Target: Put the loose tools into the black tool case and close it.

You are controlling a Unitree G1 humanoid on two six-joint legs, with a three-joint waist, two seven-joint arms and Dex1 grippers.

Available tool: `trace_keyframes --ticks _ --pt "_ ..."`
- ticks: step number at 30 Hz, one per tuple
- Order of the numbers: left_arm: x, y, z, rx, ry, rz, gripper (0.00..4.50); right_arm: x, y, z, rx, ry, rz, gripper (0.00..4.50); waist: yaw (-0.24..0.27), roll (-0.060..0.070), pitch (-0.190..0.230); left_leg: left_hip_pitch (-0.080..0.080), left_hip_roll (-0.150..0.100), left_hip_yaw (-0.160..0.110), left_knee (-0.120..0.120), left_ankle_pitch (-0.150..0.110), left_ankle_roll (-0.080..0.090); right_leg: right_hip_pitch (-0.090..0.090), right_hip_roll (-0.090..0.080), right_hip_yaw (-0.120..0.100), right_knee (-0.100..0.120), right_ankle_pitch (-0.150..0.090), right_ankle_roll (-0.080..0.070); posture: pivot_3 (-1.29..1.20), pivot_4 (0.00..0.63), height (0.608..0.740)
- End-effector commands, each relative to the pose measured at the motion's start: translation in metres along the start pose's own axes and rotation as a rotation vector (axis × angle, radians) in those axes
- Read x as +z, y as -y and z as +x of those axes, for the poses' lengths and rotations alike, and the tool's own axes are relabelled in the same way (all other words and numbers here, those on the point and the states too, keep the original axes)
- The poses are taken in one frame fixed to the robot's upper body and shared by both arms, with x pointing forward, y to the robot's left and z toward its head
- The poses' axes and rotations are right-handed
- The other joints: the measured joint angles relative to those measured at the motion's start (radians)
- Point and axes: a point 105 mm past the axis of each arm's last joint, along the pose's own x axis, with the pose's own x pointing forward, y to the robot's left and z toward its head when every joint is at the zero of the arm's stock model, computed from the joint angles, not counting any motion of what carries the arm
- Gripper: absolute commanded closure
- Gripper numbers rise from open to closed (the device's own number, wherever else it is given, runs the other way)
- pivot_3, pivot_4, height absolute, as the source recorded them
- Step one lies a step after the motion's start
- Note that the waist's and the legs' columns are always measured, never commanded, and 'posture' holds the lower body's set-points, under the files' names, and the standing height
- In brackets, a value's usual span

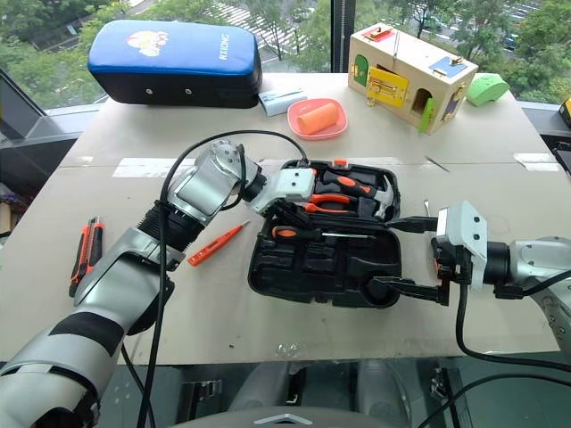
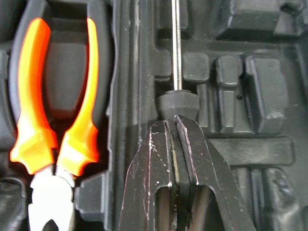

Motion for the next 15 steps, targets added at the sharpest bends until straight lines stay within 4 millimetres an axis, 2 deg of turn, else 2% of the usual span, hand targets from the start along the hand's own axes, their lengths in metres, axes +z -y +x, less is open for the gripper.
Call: trace_keyframes --ticks 1,6,9,11,14,15 --pt "-0.020 0.013 0.022 -0.057 -0.077 0.020 4.40 0.004 0.000 -0.002 -0.018 0.007 -0.018 0.00 0.000 0.000 -0.001 0.000 0.000 0.000 0.000 0.000 0.000 0.000 0.000 0.000 0.000 0.000 0.000 0.00 0.150 0.735" --pt "-0.025 0.016 0.030 -0.064 -0.086 0.027 4.40 0.001 0.002 -0.004 -0.040 -0.003 -0.009 0.00 0.002 0.000 -0.002 0.002 0.000 0.000 0.000 -0.001 0.002 0.002 0.000 0.000 0.000 0.000 0.000 0.00 0.150 0.735" --pt "-0.021 0.012 0.025 -0.037 -0.062 0.030 4.40 -0.002 0.004 -0.006 -0.064 -0.014 -0.004 0.00 0.002 0.000 -0.003 0.003 -0.001 0.000 0.000 -0.001 0.002 0.003 0.000 0.000 0.000 0.000 0.000 0.00 0.150 0.735" --pt "-0.008 0.007 0.011 -0.001 0.031 0.043 4.40 -0.006 0.009 -0.012 -0.117 -0.035 0.004 0.00 0.002 0.000 -0.003 0.003 -0.001 0.000 0.000 -0.001 0.002 0.003 0.000 0.000 0.000 0.000 0.000 0.00 0.150 0.735" --pt "0.012 0.000 -0.021 0.084 0.226 0.021 4.40 -0.009 0.013 -0.024 -0.210 -0.039 0.037 0.00 0.000 0.000 -0.002 0.002 0.000 -0.001 0.000 -0.001 0.001 0.002 0.000 0.000 0.000 0.000 0.000 0.00 0.150 0.735" --pt "0.022 -0.001 -0.036 0.118 0.332 0.023 3.96 -0.010 0.013 -0.030 -0.253 -0.035 0.057 0.00 -0.001 0.000 -0.001 0.001 0.000 0.000 0.000 0.000 0.001 0.001 0.000 0.000 0.000 0.000 0.000 0.00 0.150 0.735"
